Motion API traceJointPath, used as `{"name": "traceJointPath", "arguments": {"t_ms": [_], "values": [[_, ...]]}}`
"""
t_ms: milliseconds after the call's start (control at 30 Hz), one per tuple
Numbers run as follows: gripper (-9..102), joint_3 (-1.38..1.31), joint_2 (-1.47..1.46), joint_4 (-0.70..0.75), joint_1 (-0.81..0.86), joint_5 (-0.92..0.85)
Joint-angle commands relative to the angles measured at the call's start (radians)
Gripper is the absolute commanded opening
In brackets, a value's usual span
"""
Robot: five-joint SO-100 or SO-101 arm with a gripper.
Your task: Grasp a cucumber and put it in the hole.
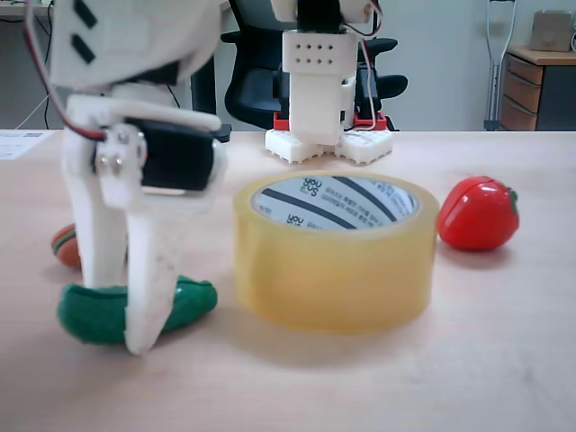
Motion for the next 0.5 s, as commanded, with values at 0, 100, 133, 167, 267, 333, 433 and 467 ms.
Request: {"name": "traceJointPath", "arguments": {"t_ms": [0,100,133,167,267,333,433,467], "values": [[11,-0.021,0.181,0.026,-0.002,-0.008],[11,-0.021,0.225,0.041,-0.002,-0.003],[10,-0.021,0.239,0.048,-0.002,-0.002],[10,-0.021,0.253,0.048,-0.002,-0.002],[10,-0.023,0.298,0.054,0.000,0.000],[10,-0.023,0.325,0.072,0.000,0.000],[10,-0.023,0.360,0.092,0.000,0.000],[10,-0.023,0.371,0.095,0.000,0.000]]}}
